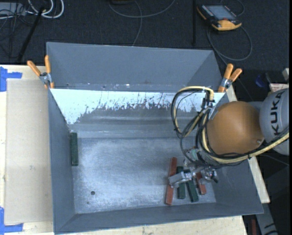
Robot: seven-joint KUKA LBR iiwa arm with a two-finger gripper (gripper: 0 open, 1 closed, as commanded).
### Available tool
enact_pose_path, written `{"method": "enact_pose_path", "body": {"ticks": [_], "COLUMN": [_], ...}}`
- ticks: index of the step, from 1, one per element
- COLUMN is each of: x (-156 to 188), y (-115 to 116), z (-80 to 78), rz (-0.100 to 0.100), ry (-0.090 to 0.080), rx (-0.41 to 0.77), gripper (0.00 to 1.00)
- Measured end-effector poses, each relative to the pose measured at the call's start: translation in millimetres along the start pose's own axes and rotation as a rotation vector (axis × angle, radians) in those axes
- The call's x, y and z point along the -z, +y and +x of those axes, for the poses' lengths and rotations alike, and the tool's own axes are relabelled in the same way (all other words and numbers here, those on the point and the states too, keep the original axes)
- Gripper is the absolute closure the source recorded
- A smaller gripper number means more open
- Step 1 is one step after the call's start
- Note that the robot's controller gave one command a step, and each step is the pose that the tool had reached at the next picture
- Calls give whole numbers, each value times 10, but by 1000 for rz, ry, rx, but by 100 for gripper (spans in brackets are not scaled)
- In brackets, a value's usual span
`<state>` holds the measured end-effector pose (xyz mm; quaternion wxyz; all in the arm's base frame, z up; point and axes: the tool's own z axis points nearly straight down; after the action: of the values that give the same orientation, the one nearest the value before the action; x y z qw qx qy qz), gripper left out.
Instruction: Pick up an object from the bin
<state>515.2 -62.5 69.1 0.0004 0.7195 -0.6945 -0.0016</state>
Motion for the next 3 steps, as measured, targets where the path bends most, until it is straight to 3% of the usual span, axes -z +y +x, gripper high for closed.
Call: {"method": "enact_pose_path", "body": {"ticks": [1, 2, 3], "x": [16, 22, 933], "y": [162, 157, 223], "z": [473, 463, 500], "rz": [6, 6, 7], "ry": [-8, -8, 2], "rx": [97, 96, 92], "gripper": [0, 100, 100]}}
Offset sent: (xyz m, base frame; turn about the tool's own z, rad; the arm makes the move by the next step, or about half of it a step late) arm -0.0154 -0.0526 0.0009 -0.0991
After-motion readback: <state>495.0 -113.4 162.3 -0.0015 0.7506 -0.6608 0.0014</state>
